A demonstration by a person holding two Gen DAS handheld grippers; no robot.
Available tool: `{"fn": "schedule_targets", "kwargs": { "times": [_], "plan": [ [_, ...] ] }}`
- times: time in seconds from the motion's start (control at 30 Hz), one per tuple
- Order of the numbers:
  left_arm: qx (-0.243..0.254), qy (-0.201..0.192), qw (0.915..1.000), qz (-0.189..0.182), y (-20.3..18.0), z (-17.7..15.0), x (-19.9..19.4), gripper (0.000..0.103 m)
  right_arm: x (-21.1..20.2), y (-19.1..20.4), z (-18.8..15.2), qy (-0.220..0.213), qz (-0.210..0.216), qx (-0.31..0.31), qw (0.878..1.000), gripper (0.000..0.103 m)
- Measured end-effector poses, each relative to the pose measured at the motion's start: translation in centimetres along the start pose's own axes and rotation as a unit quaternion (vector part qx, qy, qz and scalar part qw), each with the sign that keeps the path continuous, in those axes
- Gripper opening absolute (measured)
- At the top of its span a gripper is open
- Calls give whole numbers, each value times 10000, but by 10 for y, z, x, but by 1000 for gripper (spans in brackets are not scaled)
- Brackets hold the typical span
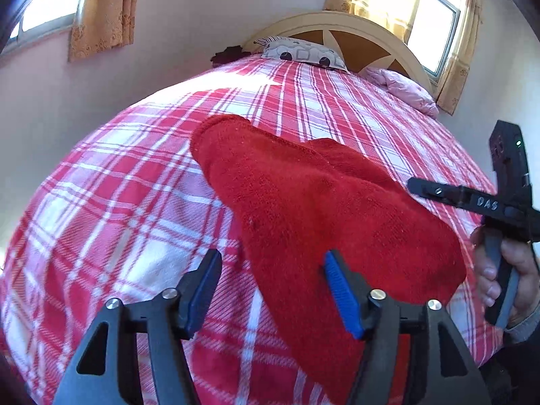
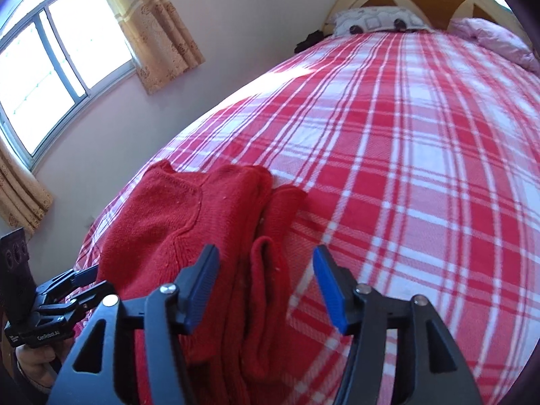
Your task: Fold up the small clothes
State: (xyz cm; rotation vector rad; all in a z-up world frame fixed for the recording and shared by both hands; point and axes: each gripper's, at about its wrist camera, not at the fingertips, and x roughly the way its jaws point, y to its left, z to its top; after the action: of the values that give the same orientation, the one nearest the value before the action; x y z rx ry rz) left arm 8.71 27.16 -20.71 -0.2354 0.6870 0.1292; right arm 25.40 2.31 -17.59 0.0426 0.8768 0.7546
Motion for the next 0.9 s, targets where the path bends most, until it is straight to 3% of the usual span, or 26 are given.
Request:
{"fn": "schedule_targets", "kwargs": {
  "times": [0.13, 0.3, 0.5, 0.6, 0.67, 0.9],
  "plan": [
    [84, -141, 9992, 359, 0, -3, -19, 68, -34, 12, -2, -309, -235, -9, 9992, 79],
    [183, -461, 9966, 655, -7, 10, -41, 68, -75, 39, -8, -690, -289, -240, 9969, 89],
    [137, -981, 9937, 518, -19, 24, -74, 71, -119, 69, -12, -1103, -336, -553, 9918, 98],
    [192, -1253, 9906, 510, -27, 29, -91, 82, -132, 78, -13, -1244, -369, -664, 9893, 103],
    [226, -1407, 9886, 496, -31, 29, -99, 82, -141, 84, -14, -1342, -427, -764, 9871, 103],
    [177, -1553, 9871, 361, -37, 32, -113, 82, -161, 99, -21, -1548, -595, -1019, 9809, 103]
  ]
}}
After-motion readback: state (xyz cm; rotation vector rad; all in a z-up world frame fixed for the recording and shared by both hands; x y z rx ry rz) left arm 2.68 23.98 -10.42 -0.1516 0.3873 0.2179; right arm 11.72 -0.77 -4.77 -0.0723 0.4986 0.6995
